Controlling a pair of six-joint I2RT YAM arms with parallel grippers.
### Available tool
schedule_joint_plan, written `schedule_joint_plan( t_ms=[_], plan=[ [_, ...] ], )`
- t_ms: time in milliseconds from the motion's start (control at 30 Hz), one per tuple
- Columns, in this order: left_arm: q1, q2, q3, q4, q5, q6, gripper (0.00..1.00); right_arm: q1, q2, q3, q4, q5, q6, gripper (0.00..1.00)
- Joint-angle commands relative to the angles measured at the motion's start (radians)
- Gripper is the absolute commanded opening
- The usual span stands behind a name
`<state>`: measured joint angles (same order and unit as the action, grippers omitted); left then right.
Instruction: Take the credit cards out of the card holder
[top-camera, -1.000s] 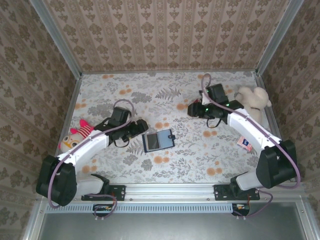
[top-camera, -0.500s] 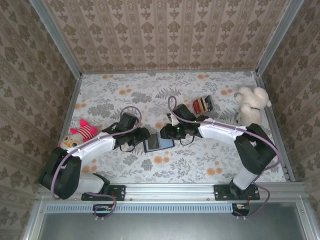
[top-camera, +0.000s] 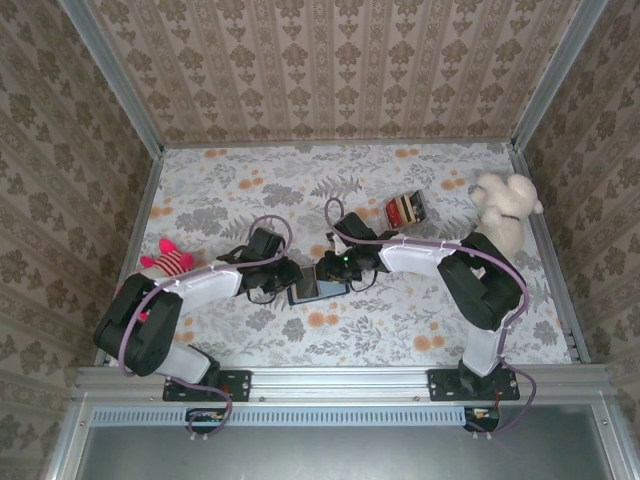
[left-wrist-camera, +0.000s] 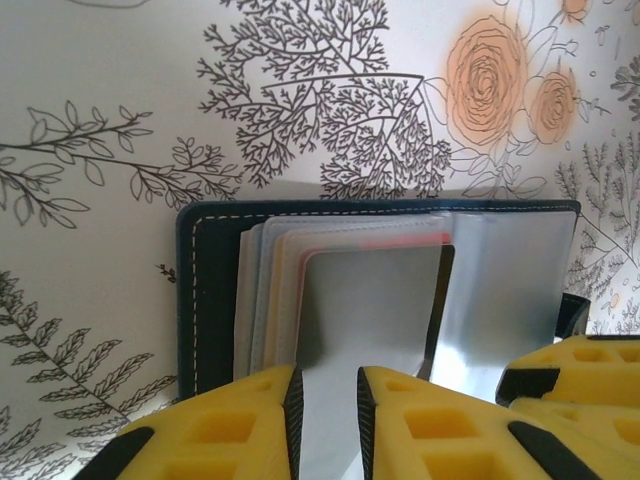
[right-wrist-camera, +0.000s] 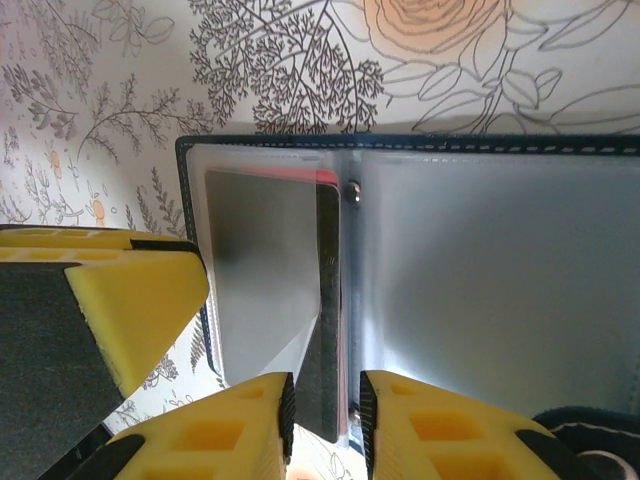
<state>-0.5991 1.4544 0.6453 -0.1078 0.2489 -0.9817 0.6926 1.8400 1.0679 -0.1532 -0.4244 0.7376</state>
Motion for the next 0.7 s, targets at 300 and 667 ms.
schedule_joint_plan(
  t_ms=[300, 667],
  plan=[
    [-0.021, 0.039, -0.062, 0.050, -0.017, -0.083, 0.19, 0.034, -0.003, 0.001, -0.027, 0.013, 0.050, 0.24],
    [-0.022, 0.023, -0.070, 0.011, -0.045, -0.089, 0.18, 0.034, 0.032, 0.013, -0.083, 0.039, 0.047, 0.25]
  ],
)
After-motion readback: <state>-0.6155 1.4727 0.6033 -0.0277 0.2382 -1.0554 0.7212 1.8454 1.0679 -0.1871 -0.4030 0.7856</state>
